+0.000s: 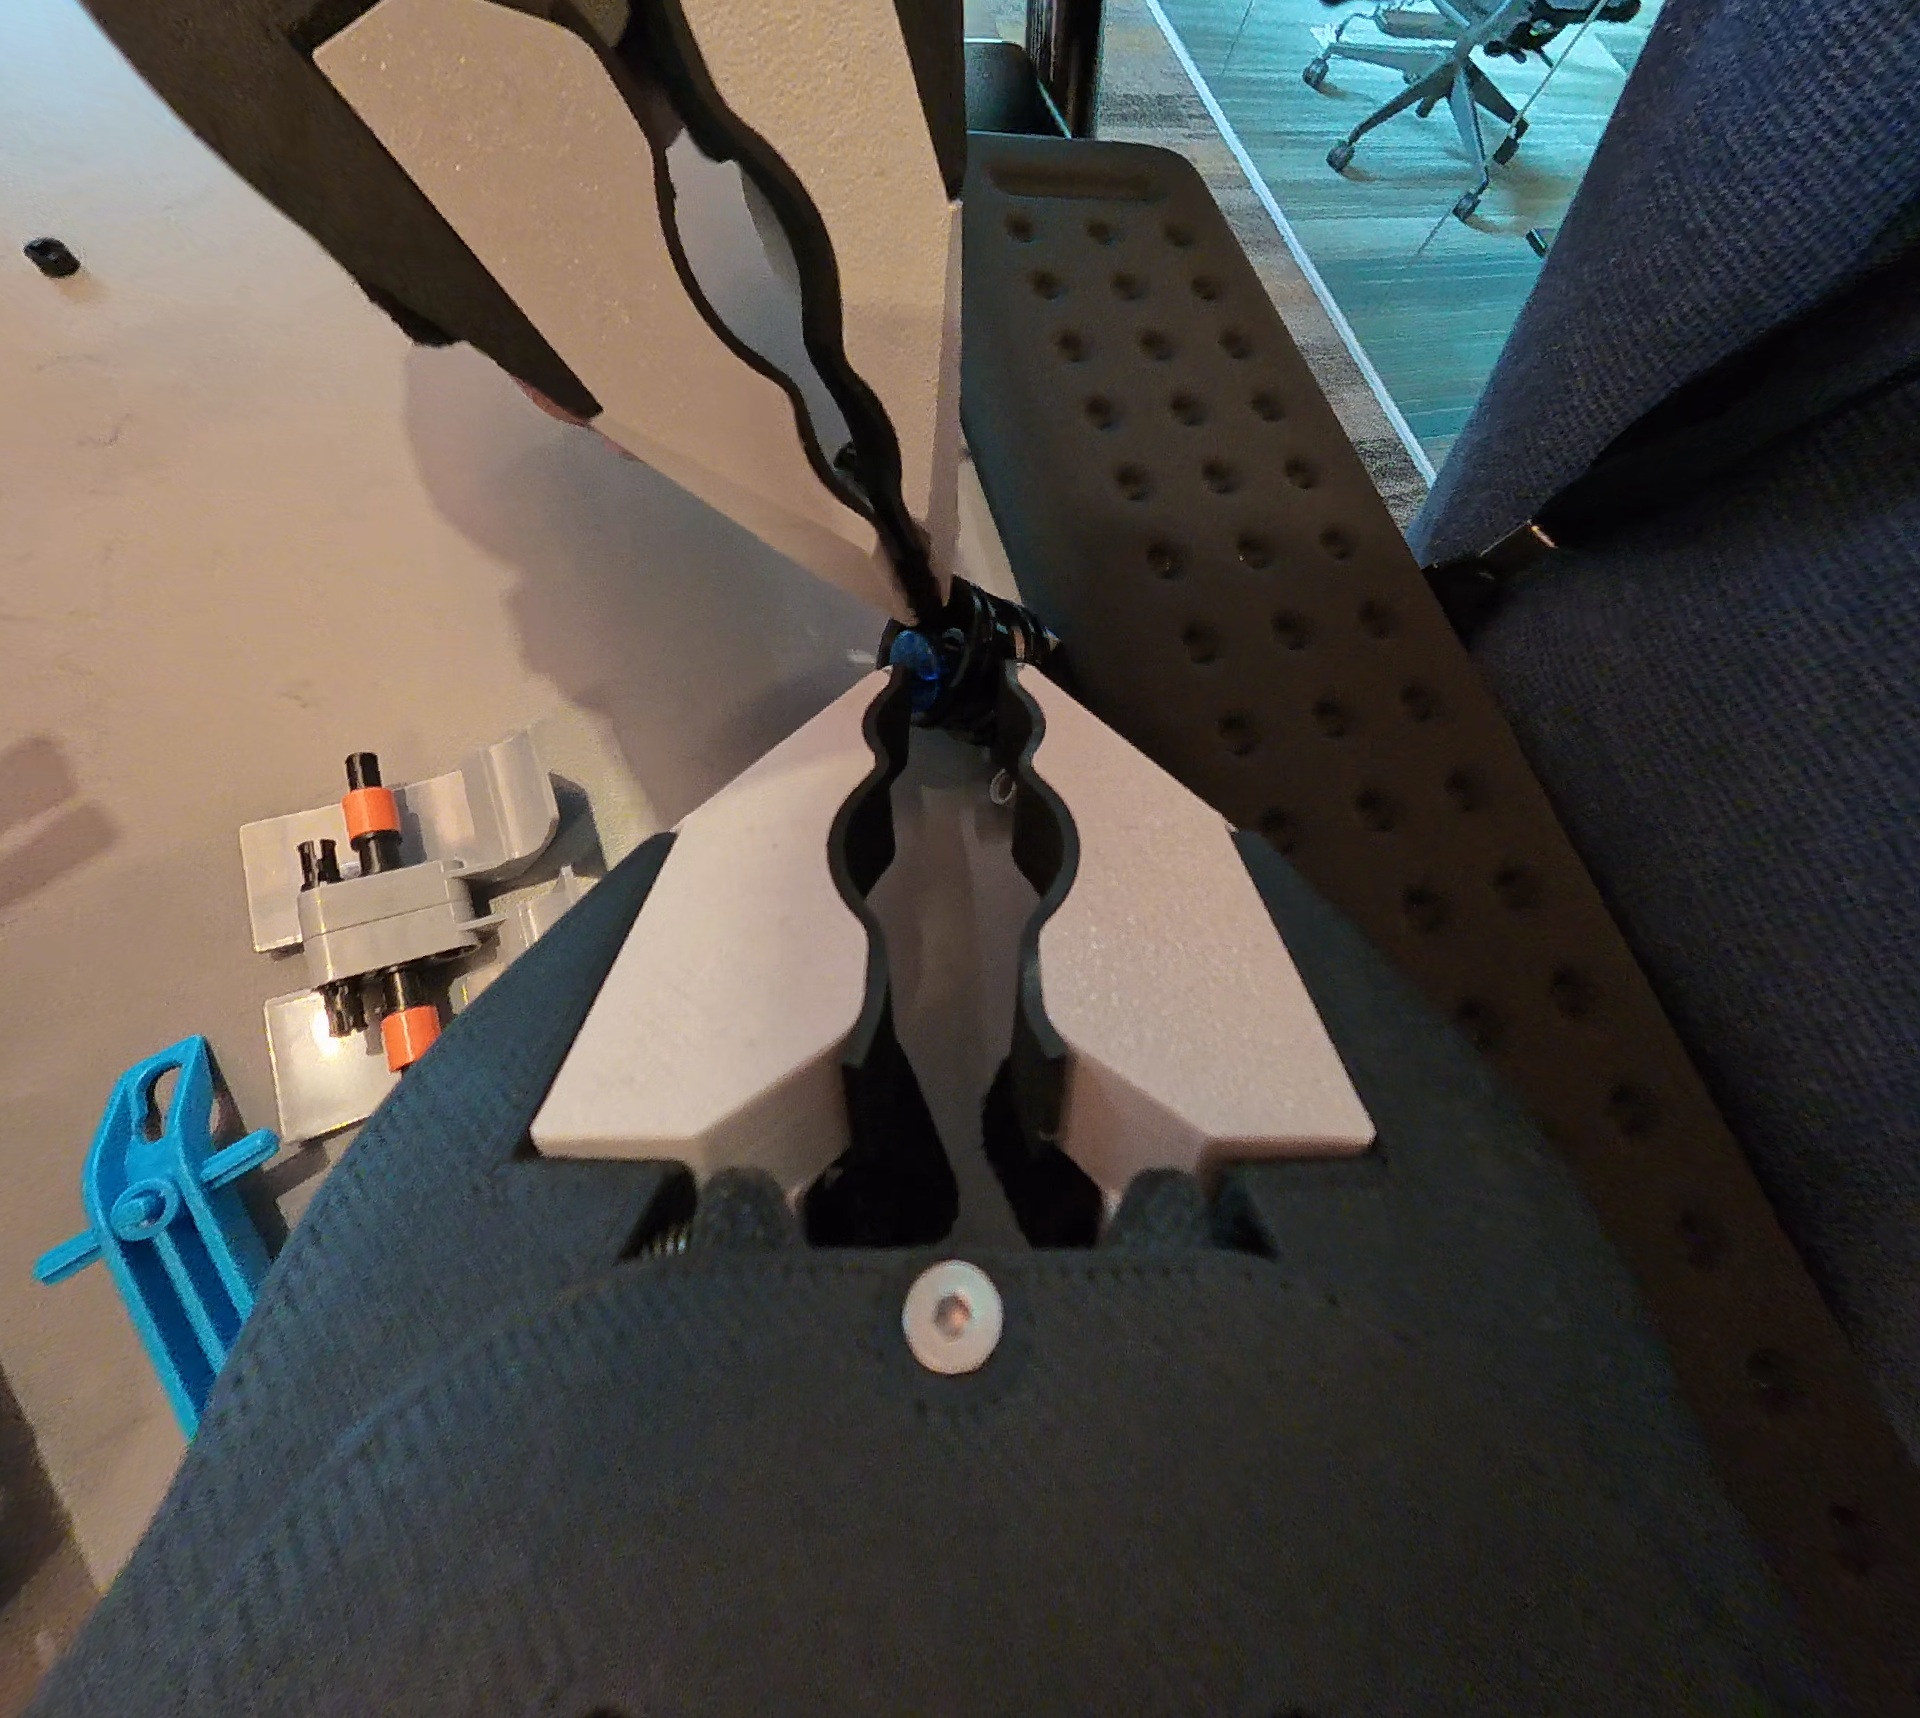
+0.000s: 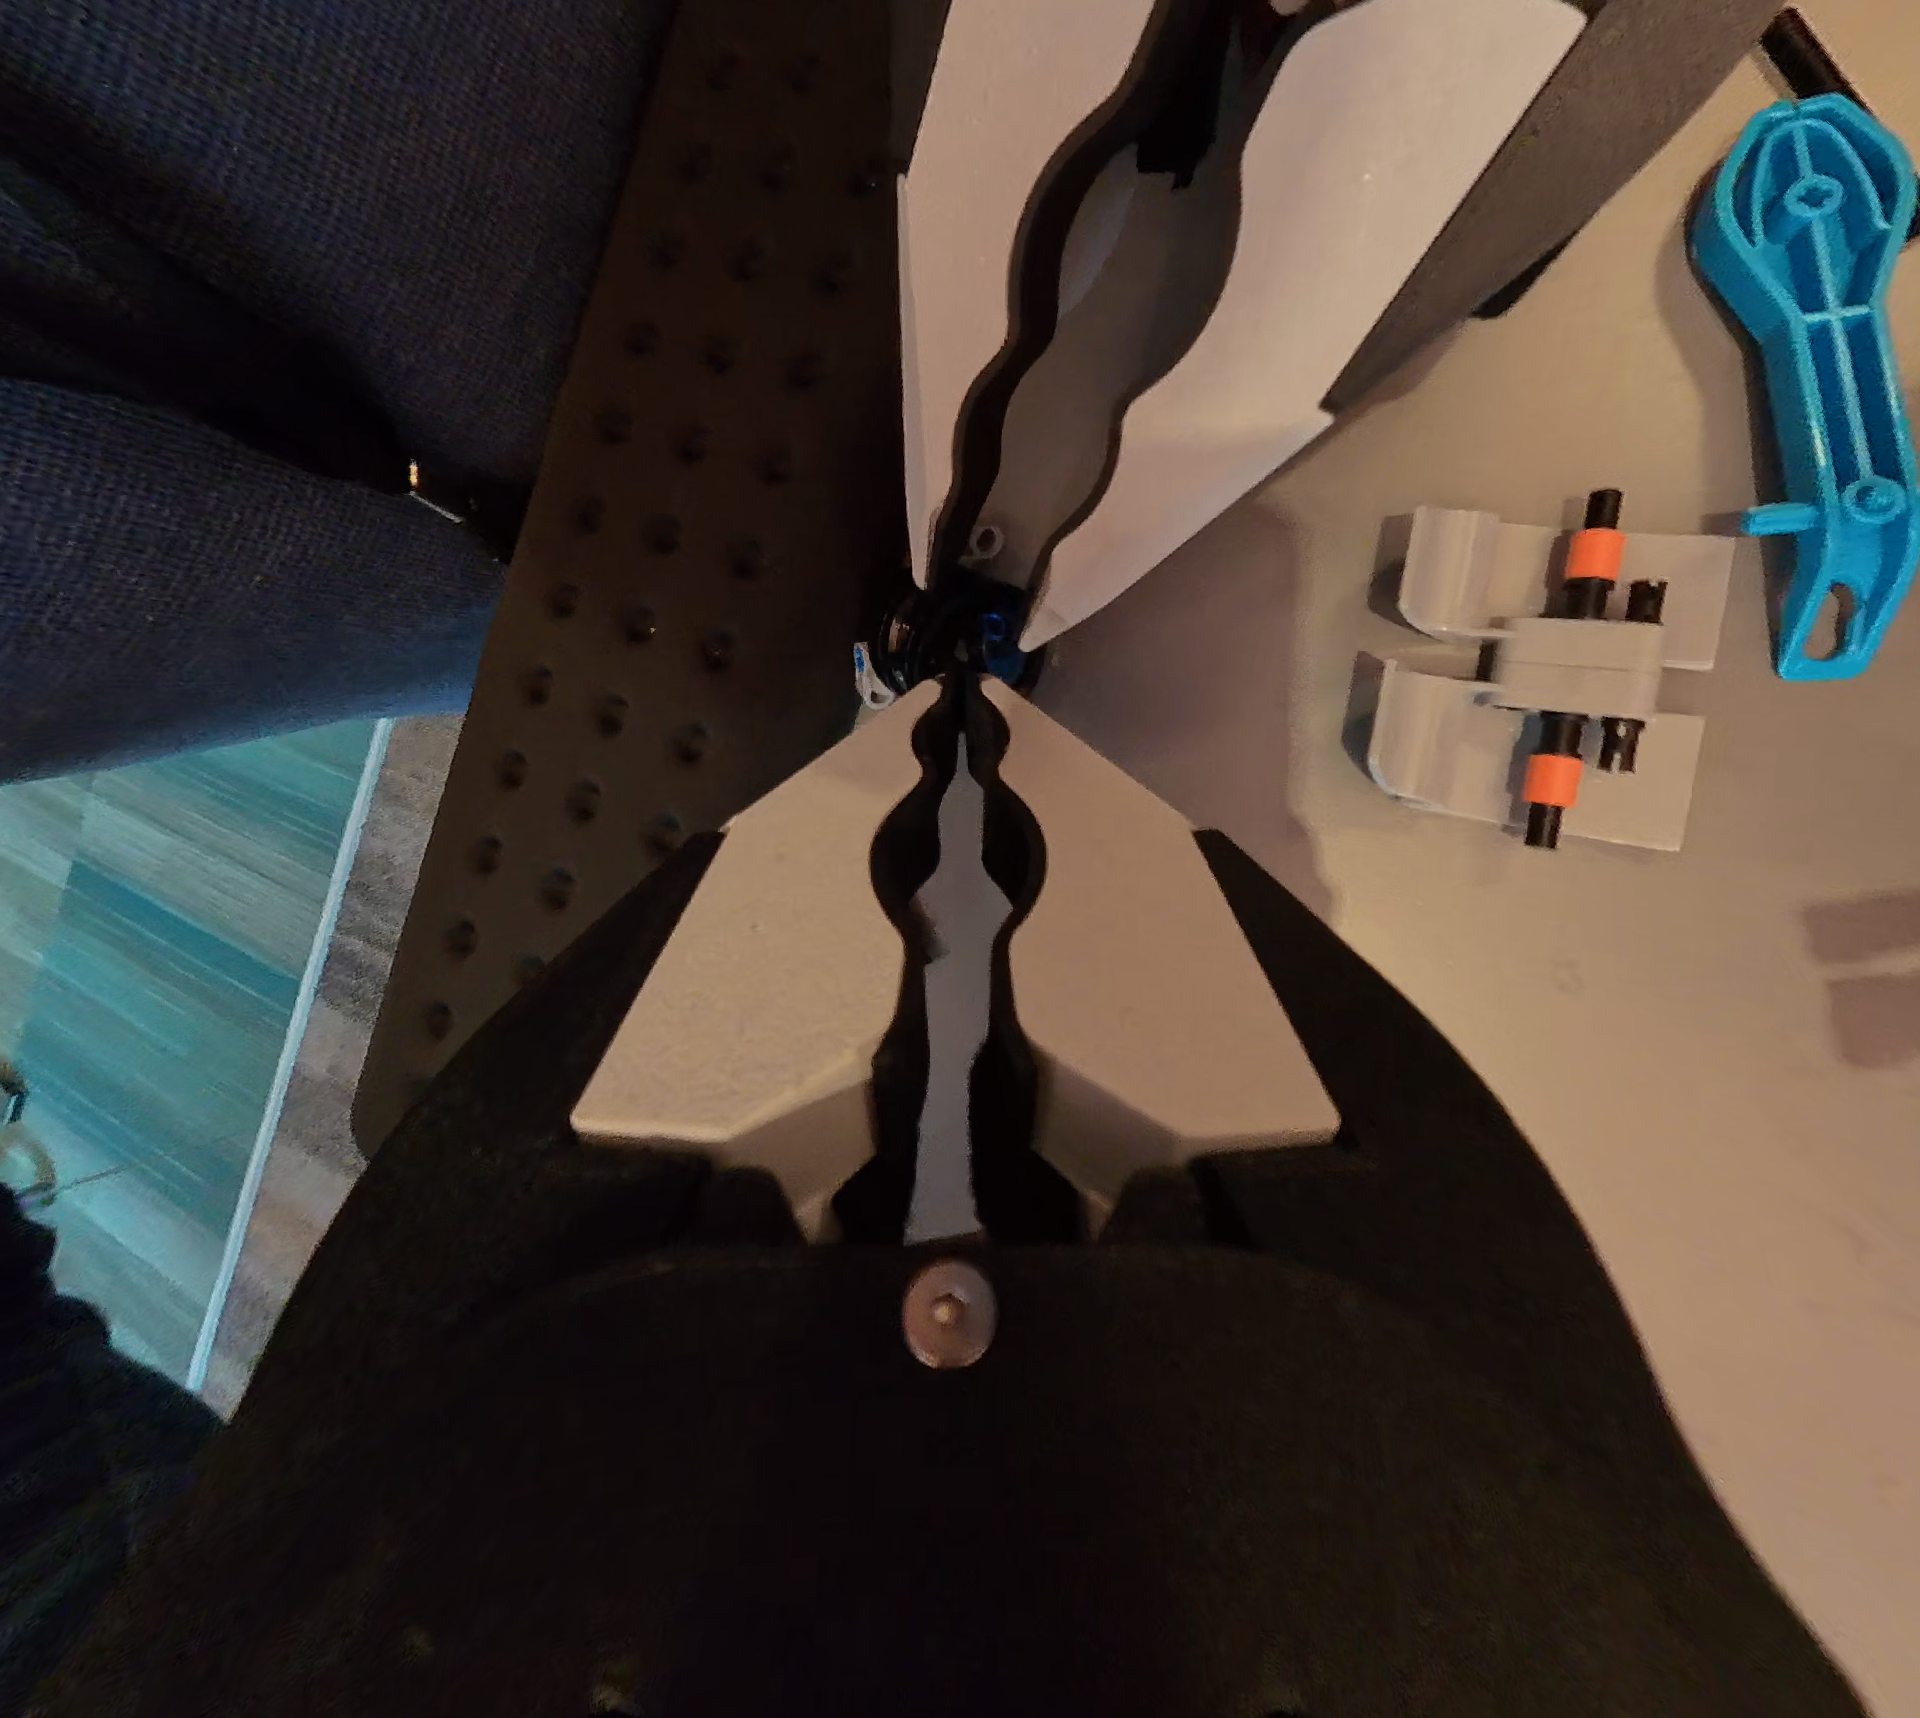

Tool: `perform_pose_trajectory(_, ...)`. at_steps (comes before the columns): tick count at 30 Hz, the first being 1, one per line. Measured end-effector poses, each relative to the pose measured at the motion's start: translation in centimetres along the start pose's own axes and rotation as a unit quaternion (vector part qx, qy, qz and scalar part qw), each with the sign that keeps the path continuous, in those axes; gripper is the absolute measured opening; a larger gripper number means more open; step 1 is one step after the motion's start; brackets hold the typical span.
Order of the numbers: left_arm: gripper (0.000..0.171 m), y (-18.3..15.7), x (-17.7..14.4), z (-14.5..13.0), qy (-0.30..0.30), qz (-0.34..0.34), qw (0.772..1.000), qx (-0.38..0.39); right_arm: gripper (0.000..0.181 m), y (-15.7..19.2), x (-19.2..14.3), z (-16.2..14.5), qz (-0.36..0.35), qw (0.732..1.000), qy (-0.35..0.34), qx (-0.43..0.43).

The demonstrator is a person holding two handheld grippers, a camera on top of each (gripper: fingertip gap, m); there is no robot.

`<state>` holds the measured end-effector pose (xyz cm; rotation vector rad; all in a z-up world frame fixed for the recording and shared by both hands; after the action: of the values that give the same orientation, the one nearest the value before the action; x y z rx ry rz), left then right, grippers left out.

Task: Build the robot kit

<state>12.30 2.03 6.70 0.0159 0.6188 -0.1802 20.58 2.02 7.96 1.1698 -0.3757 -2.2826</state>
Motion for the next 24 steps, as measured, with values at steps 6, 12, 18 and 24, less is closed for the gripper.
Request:
perform_pose_trajectory(6,0.011,-0.2,0.2,-0.2,0.012,-0.007,1.000,0.005,0.030,1.2,-0.7,-0.4,-0.052,0.997,-0.059,-0.001)
perform_pose_trajectory(12,0.011,-0.2,0.4,-0.2,0.015,0.001,1.000,0.013,0.029,1.4,0.7,-1.0,-0.100,0.993,-0.069,0.000)
perform_pose_trajectory(18,0.014,-0.3,0.4,-0.1,0.012,-0.005,1.000,0.004,0.027,1.3,1.4,-1.7,-0.072,0.991,-0.107,0.020)
perform_pose_trajectory(24,0.014,-0.3,0.5,0.0,0.011,-0.007,1.000,-0.002,0.027,0.8,2.0,-1.7,-0.076,0.990,-0.115,0.012)
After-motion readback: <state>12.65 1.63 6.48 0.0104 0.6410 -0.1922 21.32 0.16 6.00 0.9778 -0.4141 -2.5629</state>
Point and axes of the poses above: each gripper's, where its closed fingertips meet, x out along the fingers, z out of its top, y = z × x across the jaws, the point moved 6 cm from there along -x, back along the fingers, and after that the axes turned 14 degrees about z, right-handed, at the moved point
